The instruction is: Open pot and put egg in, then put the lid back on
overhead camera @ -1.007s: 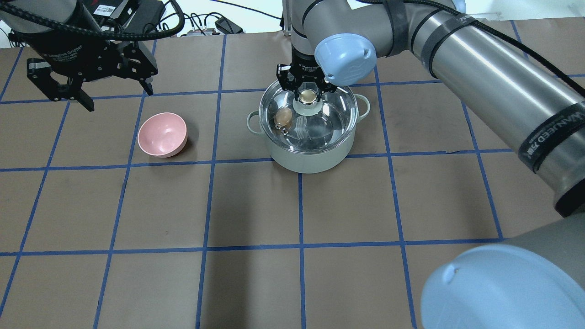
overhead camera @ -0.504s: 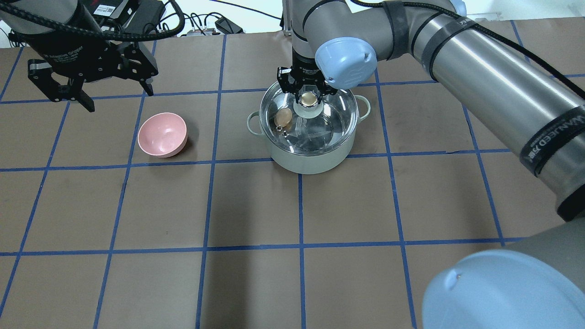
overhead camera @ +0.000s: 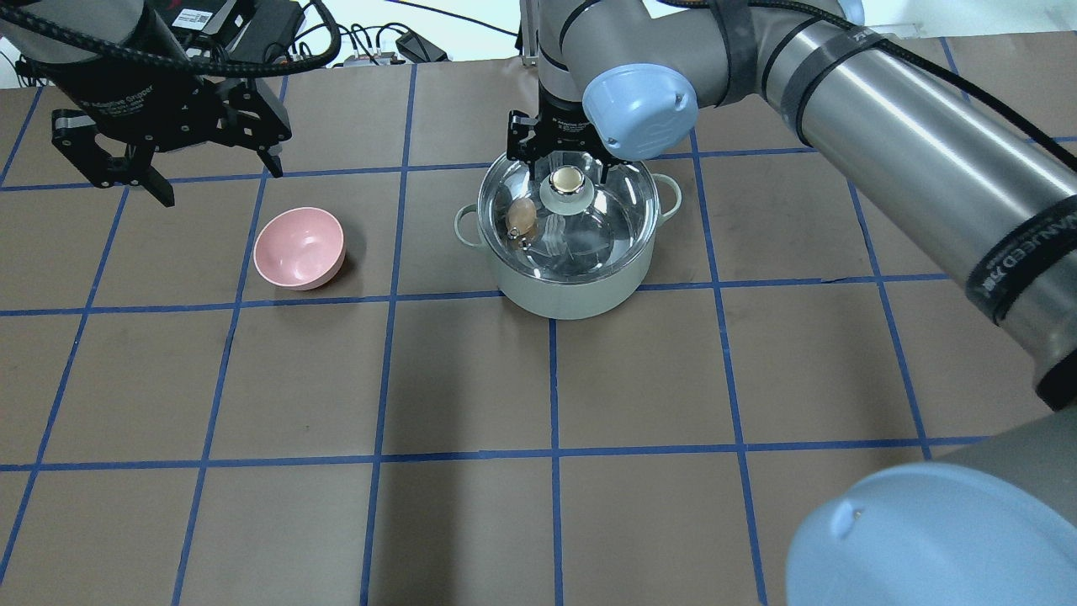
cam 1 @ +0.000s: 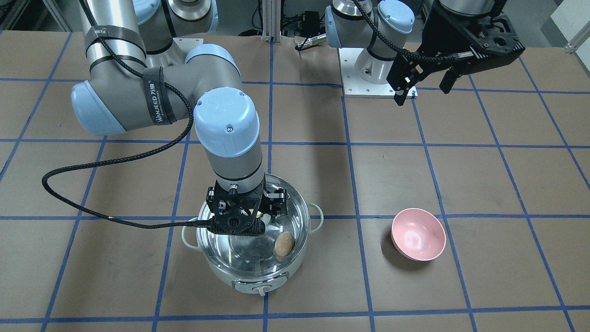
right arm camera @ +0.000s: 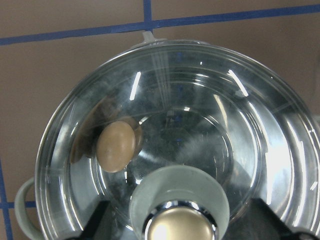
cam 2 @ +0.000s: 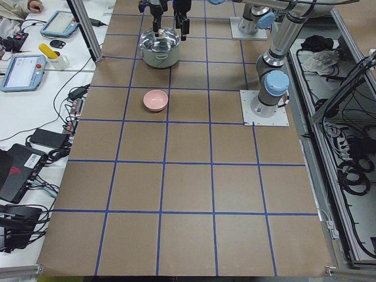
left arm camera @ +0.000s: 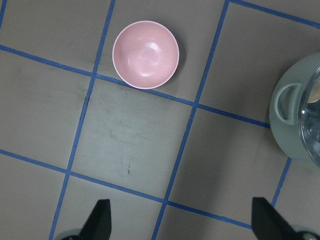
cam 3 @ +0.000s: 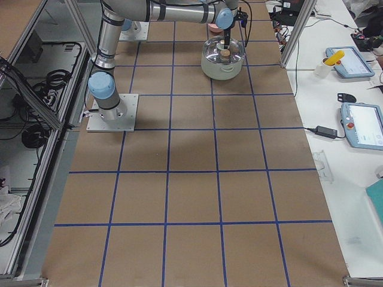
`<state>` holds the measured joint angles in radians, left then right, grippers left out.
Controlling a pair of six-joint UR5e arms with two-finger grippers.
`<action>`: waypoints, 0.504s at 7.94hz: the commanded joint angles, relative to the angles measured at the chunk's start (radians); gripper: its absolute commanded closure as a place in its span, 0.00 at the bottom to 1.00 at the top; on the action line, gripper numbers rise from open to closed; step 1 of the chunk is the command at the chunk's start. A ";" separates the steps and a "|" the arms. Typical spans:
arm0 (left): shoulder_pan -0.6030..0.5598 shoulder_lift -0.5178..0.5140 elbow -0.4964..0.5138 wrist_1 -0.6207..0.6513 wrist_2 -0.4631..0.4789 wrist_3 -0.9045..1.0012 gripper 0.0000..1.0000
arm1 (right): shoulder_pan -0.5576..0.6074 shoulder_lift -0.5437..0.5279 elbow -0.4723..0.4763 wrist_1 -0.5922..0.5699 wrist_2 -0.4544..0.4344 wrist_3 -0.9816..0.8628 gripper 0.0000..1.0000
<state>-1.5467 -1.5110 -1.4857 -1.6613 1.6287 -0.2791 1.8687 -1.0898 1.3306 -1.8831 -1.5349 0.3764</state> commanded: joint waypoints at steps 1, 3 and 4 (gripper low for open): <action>0.000 -0.002 -0.001 0.000 0.000 0.000 0.00 | -0.003 -0.089 0.001 0.018 -0.001 -0.001 0.00; -0.001 -0.002 -0.001 0.000 -0.001 -0.003 0.00 | -0.054 -0.241 0.024 0.186 -0.007 -0.004 0.00; -0.001 -0.006 -0.001 0.000 -0.001 -0.002 0.00 | -0.110 -0.340 0.088 0.218 -0.005 -0.043 0.00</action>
<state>-1.5474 -1.5127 -1.4864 -1.6613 1.6284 -0.2803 1.8352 -1.2704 1.3457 -1.7551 -1.5404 0.3724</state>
